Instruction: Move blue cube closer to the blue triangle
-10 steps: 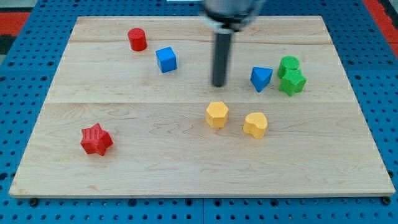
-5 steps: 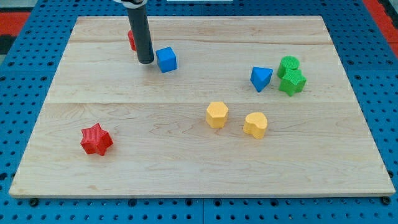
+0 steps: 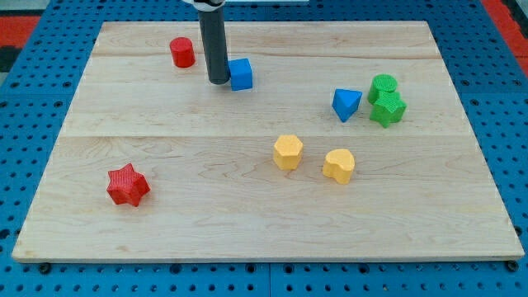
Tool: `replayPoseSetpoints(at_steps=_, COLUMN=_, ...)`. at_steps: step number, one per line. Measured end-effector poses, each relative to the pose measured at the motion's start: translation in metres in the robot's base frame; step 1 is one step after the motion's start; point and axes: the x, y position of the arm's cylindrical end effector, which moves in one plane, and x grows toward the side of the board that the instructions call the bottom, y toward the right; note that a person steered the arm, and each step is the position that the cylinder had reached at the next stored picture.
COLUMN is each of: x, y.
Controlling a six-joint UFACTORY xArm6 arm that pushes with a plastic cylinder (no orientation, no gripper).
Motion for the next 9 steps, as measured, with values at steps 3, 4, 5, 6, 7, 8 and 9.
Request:
replayPoseSetpoints(at_steps=3, x=-0.008, y=0.02)
replayPoseSetpoints(at_steps=4, x=-0.025, y=0.027)
replayPoseSetpoints(at_steps=5, x=-0.033, y=0.05)
replayPoseSetpoints(at_steps=6, x=-0.032, y=0.084)
replayPoseSetpoints(at_steps=7, x=-0.032, y=0.111)
replayPoseSetpoints(at_steps=8, x=-0.031, y=0.123)
replayPoseSetpoints(at_steps=9, x=-0.031, y=0.119)
